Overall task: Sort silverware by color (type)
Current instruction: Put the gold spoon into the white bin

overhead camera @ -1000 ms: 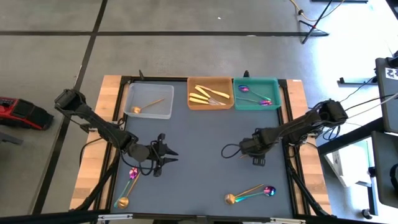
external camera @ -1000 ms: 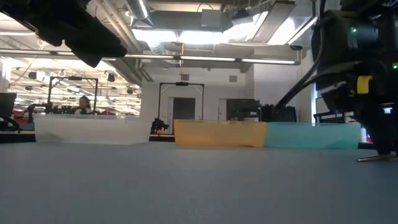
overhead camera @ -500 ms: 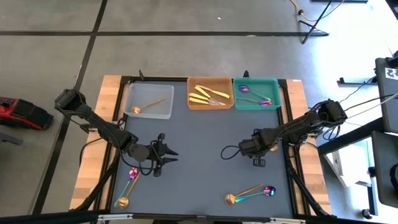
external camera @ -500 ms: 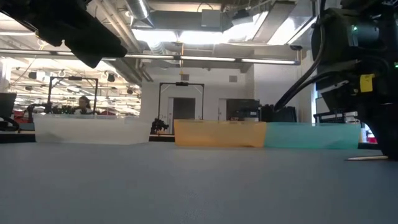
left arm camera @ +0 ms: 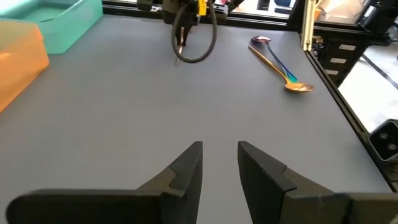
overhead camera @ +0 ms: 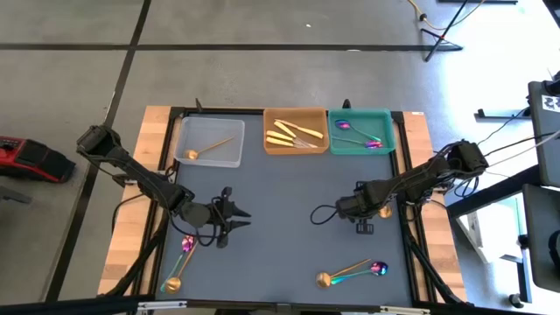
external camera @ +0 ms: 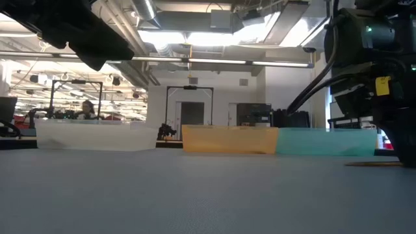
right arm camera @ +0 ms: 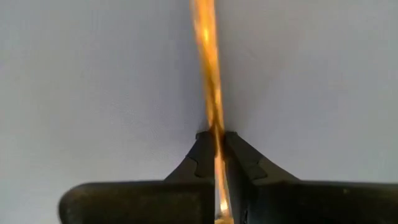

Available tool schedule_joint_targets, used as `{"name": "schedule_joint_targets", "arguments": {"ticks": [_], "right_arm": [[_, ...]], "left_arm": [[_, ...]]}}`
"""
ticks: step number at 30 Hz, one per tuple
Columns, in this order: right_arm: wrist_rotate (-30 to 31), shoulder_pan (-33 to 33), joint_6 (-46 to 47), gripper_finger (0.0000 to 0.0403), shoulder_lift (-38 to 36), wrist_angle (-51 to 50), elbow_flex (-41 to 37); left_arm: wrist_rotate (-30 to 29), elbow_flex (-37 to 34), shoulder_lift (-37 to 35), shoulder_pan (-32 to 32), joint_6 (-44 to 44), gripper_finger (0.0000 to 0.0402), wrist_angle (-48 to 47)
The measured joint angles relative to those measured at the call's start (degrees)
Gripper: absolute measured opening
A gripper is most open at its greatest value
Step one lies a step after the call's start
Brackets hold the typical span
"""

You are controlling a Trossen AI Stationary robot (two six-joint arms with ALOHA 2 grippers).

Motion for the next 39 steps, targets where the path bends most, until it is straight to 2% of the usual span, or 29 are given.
{"name": "schedule_joint_targets", "arguments": {"ticks": [11, 17, 22, 31, 39], "right_arm": [[5.2, -0.1, -4.8, 0.0004, -2.5, -0.1, 6.6], [10.0, -0.1, -9.2, 0.0004, -2.4, -0.3, 10.8], [14.6, -1.5, -12.1, 0.0005, -2.4, 0.2, 15.8], [14.7, -10.0, -18.4, 0.0005, -2.5, 6.5, 23.0], [9.8, -15.8, -25.3, 0.0005, -2.1, 17.6, 23.4]], "left_arm": [[-0.3, 0.0, -0.1, 0.0, 0.6, 0.0096, 0.0], [-1.2, 0.0, -1.7, 0.0, 5.9, 0.0096, 0.0], [-4.7, 0.0, -4.6, 0.0, 11.1, 0.0096, -1.3], [-6.9, 0.0, -10.7, 1.0, 18.0, 0.0096, -8.7], [-8.8, 0.0, -13.9, 5.4, 22.5, 0.0096, -14.4]]}}
